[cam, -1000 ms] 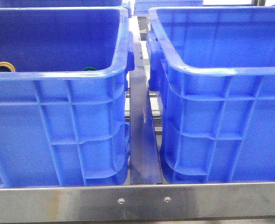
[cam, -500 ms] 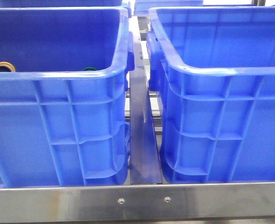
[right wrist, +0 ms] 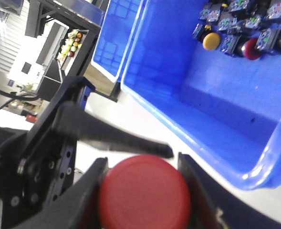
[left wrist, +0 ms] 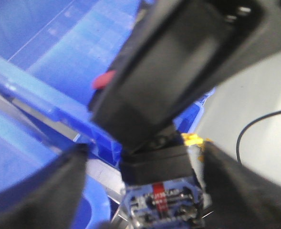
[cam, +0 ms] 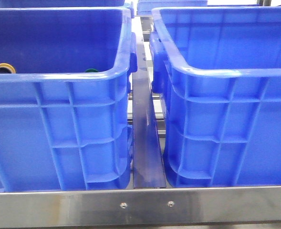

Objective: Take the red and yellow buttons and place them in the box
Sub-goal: 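Grasp the red button with the right gripper and open the left gripper, then carry the red button with the right gripper over the empty crate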

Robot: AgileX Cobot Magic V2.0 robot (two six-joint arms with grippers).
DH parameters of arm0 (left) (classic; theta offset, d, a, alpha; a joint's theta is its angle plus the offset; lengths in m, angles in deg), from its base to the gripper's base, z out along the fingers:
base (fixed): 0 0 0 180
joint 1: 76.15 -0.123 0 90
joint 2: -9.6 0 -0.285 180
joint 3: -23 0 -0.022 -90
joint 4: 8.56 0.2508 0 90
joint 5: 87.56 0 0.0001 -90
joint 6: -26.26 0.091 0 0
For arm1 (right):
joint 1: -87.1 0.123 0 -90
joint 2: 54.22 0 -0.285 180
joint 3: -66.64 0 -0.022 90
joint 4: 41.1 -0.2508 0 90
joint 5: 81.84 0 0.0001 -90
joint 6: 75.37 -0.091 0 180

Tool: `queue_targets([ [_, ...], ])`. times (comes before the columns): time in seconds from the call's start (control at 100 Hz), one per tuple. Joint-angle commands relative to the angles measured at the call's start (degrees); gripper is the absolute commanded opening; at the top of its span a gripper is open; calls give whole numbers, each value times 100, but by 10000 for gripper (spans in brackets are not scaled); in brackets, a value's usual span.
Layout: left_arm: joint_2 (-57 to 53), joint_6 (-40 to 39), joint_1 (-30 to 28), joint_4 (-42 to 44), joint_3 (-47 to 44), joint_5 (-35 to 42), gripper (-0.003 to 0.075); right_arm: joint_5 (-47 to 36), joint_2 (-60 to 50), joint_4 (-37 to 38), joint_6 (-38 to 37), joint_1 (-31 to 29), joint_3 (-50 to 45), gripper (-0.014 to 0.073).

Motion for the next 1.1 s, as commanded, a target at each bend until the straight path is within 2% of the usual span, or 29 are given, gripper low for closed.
queue_targets([
  [0.0,-138,-222,-208,46,159,291,576,-244,-85,-344,260,-12,211,168],
  [0.22,-319,-301,-986,11,108,186,576,-1254,-96,-344,560,-12,211,168],
  [0.43,-893,-395,-1588,38,-386,208,574,-2165,-96,-344,964,-12,211,168],
  [0.72,-2062,-1193,-2783,924,-1276,208,503,-3519,-96,-254,1815,-12,211,168],
  [0.91,-2738,-1216,-3522,1199,-1688,166,390,-4728,-81,-74,2419,-12,211,168],
  [1.03,-2926,-1216,-3895,1338,-1765,5,257,-5380,23,-59,2878,-12,211,168],
  [1.09,-2955,-1216,-4043,1353,-1784,-37,165,-5656,136,-59,3123,-12,211,168],
])
